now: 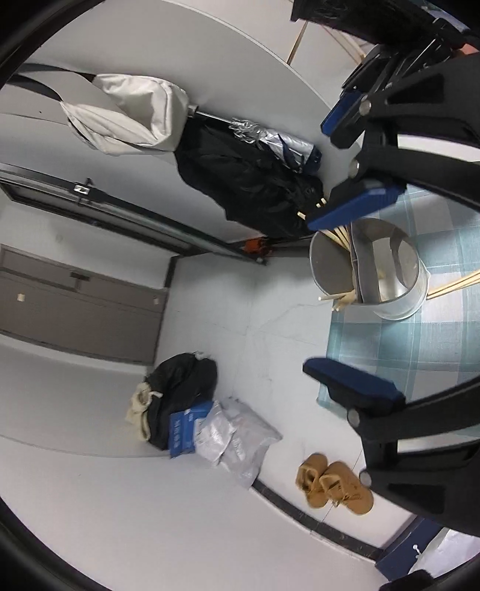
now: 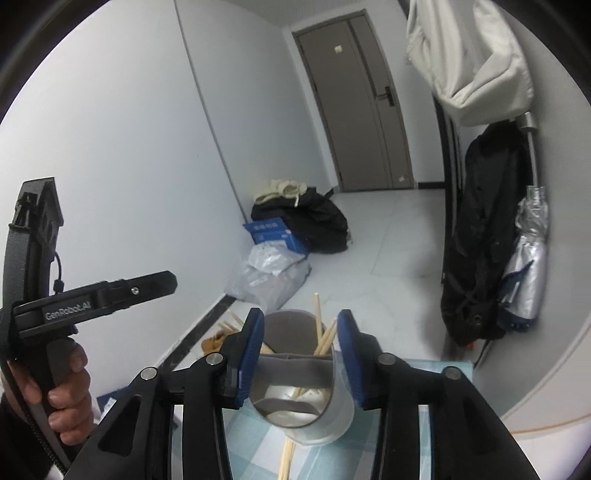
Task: Organize utensils
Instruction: 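Open both tools to drop the chopsticks into the holder, then lower the right tool toward the chopstick pile beside the holder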
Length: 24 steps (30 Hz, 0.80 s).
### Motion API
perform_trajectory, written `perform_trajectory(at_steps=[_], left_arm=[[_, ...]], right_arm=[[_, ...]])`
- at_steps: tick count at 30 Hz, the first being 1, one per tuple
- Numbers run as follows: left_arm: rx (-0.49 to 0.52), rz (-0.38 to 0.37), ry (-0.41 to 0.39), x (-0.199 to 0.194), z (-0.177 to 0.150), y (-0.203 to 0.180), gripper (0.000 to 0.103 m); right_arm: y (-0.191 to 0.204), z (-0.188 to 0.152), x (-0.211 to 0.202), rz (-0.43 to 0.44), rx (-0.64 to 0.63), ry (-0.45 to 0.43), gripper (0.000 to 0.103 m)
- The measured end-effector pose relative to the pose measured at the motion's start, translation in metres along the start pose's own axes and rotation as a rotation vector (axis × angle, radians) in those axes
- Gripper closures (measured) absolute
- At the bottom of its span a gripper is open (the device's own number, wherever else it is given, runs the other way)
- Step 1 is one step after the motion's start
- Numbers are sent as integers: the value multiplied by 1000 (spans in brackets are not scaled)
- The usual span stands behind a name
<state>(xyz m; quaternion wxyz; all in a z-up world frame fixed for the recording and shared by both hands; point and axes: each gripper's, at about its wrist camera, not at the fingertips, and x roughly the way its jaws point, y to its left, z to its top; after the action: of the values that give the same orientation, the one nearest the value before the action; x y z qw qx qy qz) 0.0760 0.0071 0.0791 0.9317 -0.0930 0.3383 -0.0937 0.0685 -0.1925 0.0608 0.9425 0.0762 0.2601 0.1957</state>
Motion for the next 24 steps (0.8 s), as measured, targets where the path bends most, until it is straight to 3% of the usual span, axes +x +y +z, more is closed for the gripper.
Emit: perform_trajectory(at_steps=[6,8,11,22,24], left_arm=[[-53,87,-75,-25,-10,3,5],[-41,110,-96,-31,-14,3,2],[-25,157,-113,-36,-20,2,1],[-3,135,-153,-54,-52,0,1],[-10,138,-159,-54,-59,2,1]], right_arm=[[14,-8,-33,1,10,-64,43],[18,-12,-42,-1,7,-81,40],[24,-19,-51,-13,1,-101,31],[33,-51,-75,-63,-15,-141,19],[36,-56,-77,-74,-24,-156,12]])
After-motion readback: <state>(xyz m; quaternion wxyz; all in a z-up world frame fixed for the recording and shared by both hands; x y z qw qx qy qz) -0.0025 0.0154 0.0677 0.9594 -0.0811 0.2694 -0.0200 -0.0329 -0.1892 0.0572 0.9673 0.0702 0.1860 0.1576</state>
